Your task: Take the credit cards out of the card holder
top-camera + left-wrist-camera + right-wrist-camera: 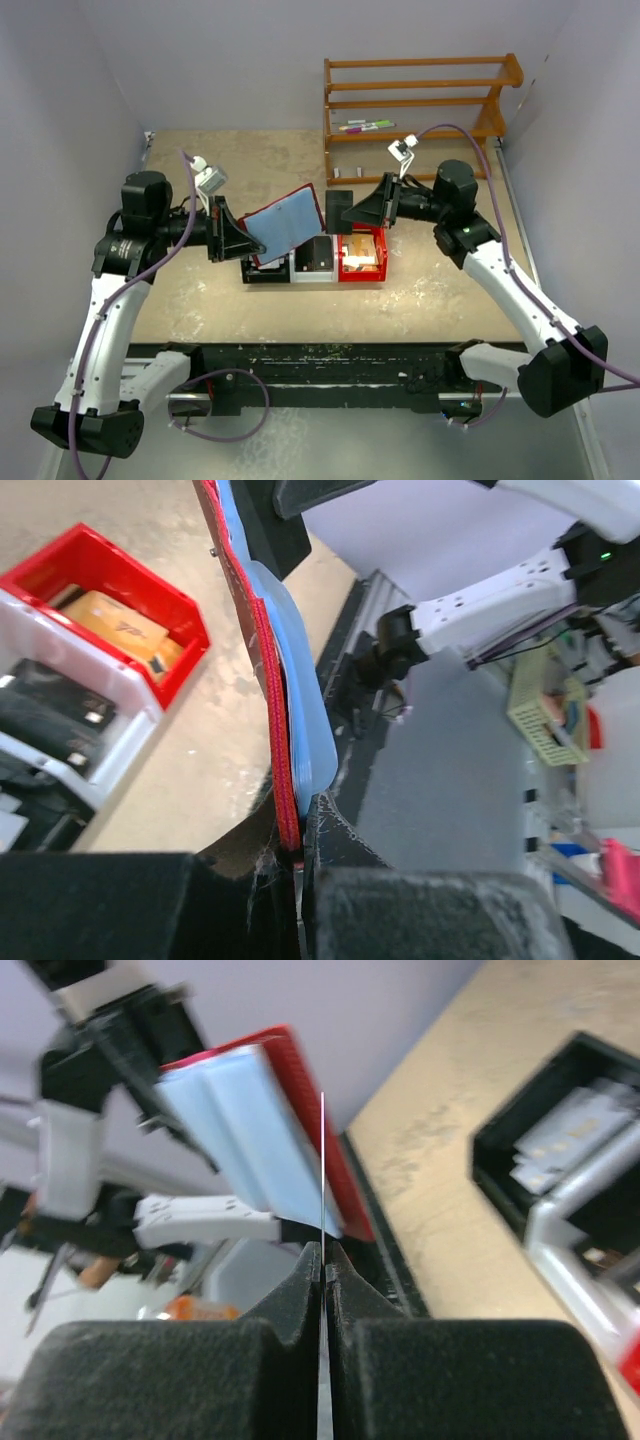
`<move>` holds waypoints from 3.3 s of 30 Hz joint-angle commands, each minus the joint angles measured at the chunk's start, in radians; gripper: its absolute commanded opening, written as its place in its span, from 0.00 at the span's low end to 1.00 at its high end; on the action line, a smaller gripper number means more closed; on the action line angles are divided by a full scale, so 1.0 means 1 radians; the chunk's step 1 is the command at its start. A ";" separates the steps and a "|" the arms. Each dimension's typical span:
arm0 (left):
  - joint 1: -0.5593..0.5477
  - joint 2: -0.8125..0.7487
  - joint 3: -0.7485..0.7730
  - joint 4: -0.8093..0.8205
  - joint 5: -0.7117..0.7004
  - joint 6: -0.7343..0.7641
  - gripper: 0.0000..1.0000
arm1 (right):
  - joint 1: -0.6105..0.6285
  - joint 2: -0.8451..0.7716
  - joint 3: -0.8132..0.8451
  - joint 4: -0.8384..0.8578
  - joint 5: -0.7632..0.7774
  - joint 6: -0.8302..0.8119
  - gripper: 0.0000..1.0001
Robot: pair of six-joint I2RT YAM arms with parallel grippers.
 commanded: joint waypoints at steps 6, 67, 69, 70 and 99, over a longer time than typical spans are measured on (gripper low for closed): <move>0.003 0.075 0.161 -0.297 -0.243 0.531 0.00 | 0.012 0.053 0.018 -0.328 0.371 -0.247 0.00; 0.300 0.156 -0.281 0.364 -0.746 0.418 0.99 | -0.082 -0.544 -0.398 -0.435 1.788 -0.188 1.00; 0.300 0.156 -0.320 0.397 -0.761 0.420 0.99 | -0.082 -0.565 -0.449 -0.351 1.844 -0.293 1.00; 0.299 0.154 -0.345 0.418 -0.784 0.409 0.99 | -0.081 -0.570 -0.468 -0.336 1.877 -0.309 0.99; 0.298 -0.353 -1.026 0.938 -0.871 0.271 0.99 | -0.081 -0.775 -0.795 0.001 1.706 -0.719 1.00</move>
